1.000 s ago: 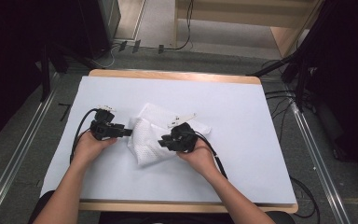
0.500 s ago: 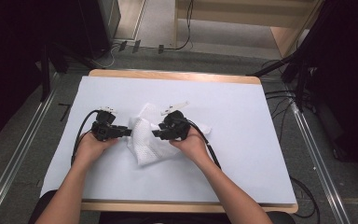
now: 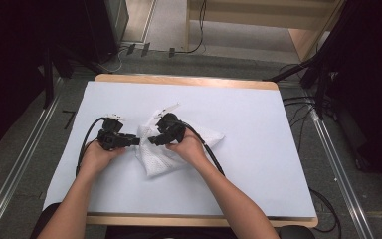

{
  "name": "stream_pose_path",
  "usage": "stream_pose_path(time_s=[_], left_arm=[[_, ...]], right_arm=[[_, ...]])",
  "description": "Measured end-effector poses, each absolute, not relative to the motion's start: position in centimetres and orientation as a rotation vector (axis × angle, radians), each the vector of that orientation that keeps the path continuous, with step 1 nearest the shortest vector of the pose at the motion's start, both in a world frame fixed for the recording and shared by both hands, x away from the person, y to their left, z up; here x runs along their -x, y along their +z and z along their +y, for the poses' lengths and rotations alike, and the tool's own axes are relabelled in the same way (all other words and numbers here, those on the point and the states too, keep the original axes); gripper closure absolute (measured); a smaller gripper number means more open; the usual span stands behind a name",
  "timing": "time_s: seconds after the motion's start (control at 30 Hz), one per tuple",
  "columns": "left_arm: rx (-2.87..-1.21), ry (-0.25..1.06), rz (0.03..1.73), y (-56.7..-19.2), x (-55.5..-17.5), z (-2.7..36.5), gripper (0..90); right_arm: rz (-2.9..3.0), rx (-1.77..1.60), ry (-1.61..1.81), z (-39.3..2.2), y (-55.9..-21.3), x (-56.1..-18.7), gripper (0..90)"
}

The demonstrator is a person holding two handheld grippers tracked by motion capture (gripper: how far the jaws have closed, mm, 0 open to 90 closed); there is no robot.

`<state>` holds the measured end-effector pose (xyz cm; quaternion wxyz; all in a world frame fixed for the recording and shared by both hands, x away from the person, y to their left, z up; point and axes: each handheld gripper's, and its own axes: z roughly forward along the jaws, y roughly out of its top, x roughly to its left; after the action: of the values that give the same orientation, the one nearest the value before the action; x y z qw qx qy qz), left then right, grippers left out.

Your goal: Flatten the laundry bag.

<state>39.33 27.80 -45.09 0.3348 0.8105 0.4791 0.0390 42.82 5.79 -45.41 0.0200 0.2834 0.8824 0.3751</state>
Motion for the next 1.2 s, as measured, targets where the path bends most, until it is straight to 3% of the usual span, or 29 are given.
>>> stream_pose_path(time_s=[0.1,0.23,0.37,0.7,1.0,1.2], left_arm=[[-2.115,0.102,1.250,-45.1,-39.3,27.8,67.9],[-2.116,0.100,1.248,-45.1,-39.4,27.8,68.0],[-2.112,0.095,1.249,-45.1,-39.4,27.8,67.7],[-2.122,0.113,1.246,-45.1,-39.3,27.7,68.4],[-2.139,0.180,1.260,-45.1,-39.1,27.5,81.2],[-2.116,0.144,1.289,-45.2,-39.3,27.5,90.0]], right_arm=[[2.752,-0.880,1.139,6.2,-46.1,-42.8,52.3],[2.752,-0.860,1.138,6.4,-46.1,-42.6,76.4],[2.760,-0.869,1.121,6.3,-45.7,-42.5,87.9],[2.718,-0.845,1.218,3.2,-42.0,-41.0,88.8],[2.705,-0.844,1.250,0.7,-41.1,-38.9,88.7],[2.703,-0.832,1.260,-0.3,-40.8,-37.8,88.7]])
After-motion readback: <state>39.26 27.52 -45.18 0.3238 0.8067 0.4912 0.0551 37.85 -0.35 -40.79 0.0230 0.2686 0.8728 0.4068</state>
